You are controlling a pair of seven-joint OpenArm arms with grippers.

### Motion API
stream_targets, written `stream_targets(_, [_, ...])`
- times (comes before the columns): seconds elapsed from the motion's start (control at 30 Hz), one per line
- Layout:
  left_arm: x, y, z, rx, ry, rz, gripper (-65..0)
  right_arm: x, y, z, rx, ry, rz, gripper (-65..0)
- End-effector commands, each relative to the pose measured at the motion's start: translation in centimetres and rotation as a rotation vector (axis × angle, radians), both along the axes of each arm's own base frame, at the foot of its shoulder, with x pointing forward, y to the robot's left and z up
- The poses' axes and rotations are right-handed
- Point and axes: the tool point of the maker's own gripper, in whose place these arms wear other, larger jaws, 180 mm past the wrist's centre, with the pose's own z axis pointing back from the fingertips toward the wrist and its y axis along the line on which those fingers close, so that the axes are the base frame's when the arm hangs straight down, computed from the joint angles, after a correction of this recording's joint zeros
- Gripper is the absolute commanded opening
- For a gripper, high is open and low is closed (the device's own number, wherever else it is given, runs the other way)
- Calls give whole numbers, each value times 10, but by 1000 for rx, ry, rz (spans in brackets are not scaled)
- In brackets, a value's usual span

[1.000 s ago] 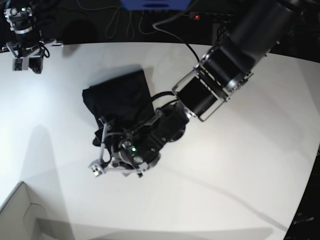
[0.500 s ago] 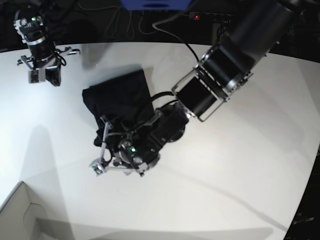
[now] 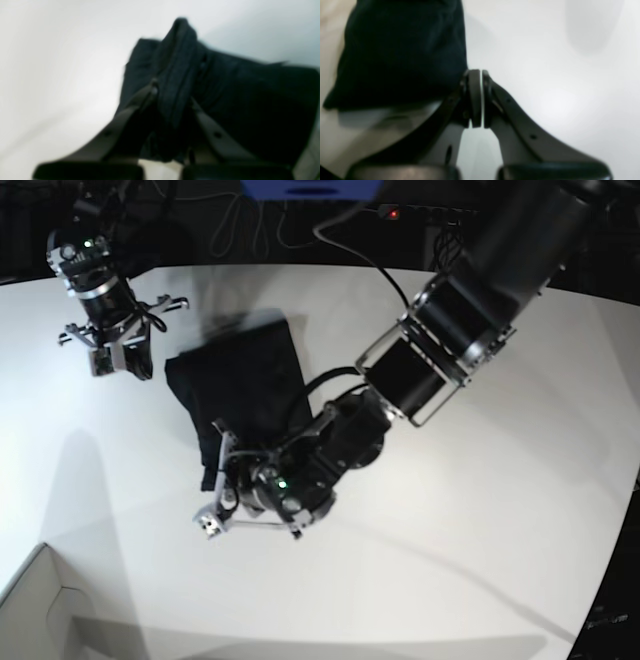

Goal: Layout the t-shirt on the table in an organized manner, then fold the t-shirt properly

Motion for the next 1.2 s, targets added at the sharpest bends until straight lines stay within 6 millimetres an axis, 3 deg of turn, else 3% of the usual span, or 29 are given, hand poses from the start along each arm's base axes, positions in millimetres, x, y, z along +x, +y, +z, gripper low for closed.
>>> stream_targets(0.0, [13,-7,21,-36,-52,-5,-650,12,13,14,20,-61,38,-650])
stream_targets(0.23, [16,0,19,-26,-52,4,-649,54,80,33,87,-146,207,-650])
stream_targets(0.37, [15,0,18,-28,-52,3,-649,68,95,14,121,-88,239,-650])
stream_targets(0.57, [17,-1,20,-32,-56,3,-645,68,89,-33,170,26,211,-650])
stream_targets(0.83, [66,14,69,-153,-110,129,-644,57,73,-72,276,50,122,-650])
stream_targets(0.93, [70,15,66,-141,-97,141,-643,55,70,-75,271,60,120,-650])
stream_targets(1.0, [71,12,64,-137,-86,142,-611,55,70,-75,270,61,121,-650])
stream_targets(1.17, [69,15,53,-119,-56,154,-433,51,71,-82,280,79,118,-650])
